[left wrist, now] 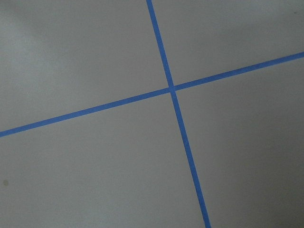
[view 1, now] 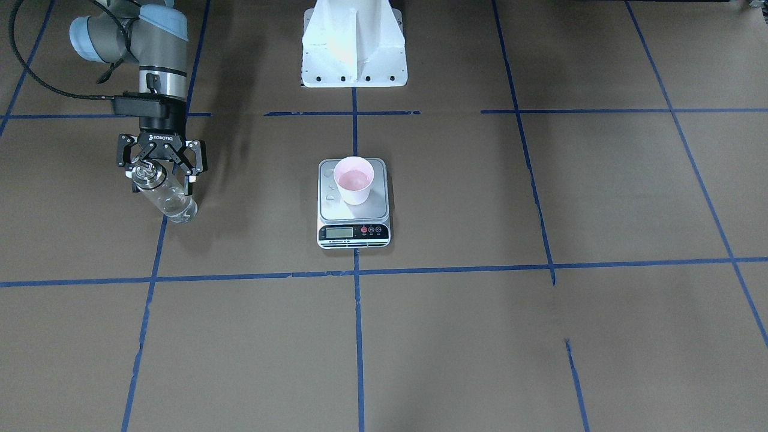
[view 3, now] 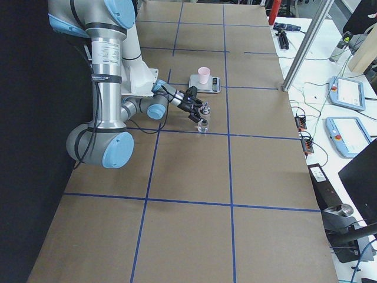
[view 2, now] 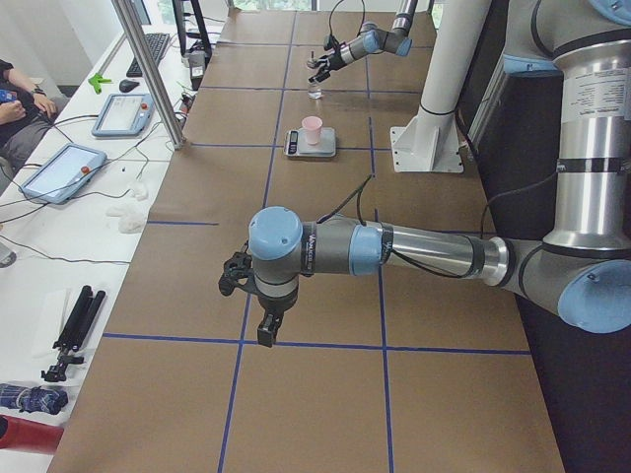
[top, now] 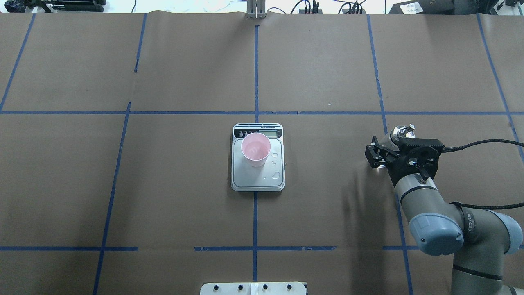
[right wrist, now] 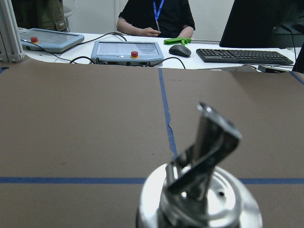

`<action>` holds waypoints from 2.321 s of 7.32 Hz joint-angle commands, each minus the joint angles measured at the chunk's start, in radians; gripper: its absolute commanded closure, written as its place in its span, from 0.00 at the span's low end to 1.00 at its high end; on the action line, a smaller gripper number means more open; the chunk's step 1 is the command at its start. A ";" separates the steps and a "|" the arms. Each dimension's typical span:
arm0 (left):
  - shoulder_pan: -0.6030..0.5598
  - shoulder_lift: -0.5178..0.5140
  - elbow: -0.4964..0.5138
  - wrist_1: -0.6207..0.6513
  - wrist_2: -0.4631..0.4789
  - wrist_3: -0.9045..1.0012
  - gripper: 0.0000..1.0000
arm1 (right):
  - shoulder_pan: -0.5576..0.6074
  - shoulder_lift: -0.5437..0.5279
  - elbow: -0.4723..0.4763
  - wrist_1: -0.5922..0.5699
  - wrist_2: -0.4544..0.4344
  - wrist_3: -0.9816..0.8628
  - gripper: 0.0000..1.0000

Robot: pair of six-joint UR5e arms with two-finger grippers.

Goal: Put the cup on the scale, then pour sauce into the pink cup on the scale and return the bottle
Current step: 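Lower the bottle onto the table with the right gripper, then open the right gripper and withdraw it from the bottle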

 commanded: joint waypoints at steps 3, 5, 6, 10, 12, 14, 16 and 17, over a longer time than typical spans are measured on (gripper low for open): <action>0.000 0.000 -0.001 0.000 0.000 0.000 0.00 | -0.074 -0.029 -0.024 0.008 0.006 0.041 0.00; 0.000 0.000 -0.001 0.000 0.000 0.000 0.00 | -0.111 -0.062 0.019 0.009 0.007 0.053 0.00; 0.000 -0.002 -0.001 0.000 0.000 0.000 0.00 | -0.121 -0.143 0.103 0.009 0.022 0.052 0.00; 0.000 0.000 -0.006 0.005 0.000 0.000 0.00 | -0.125 -0.367 0.234 0.125 0.097 0.018 0.00; 0.000 0.000 -0.007 0.005 0.000 0.000 0.00 | -0.063 -0.431 0.214 0.288 0.191 -0.161 0.00; 0.000 0.000 -0.007 0.003 0.000 0.000 0.00 | 0.241 -0.417 0.143 0.343 0.521 -0.351 0.00; 0.000 0.000 -0.009 0.002 0.000 0.000 0.00 | 0.734 -0.356 -0.055 0.435 1.031 -0.779 0.00; 0.000 0.000 -0.015 0.005 0.000 0.000 0.00 | 0.983 -0.295 -0.165 0.399 1.290 -0.927 0.00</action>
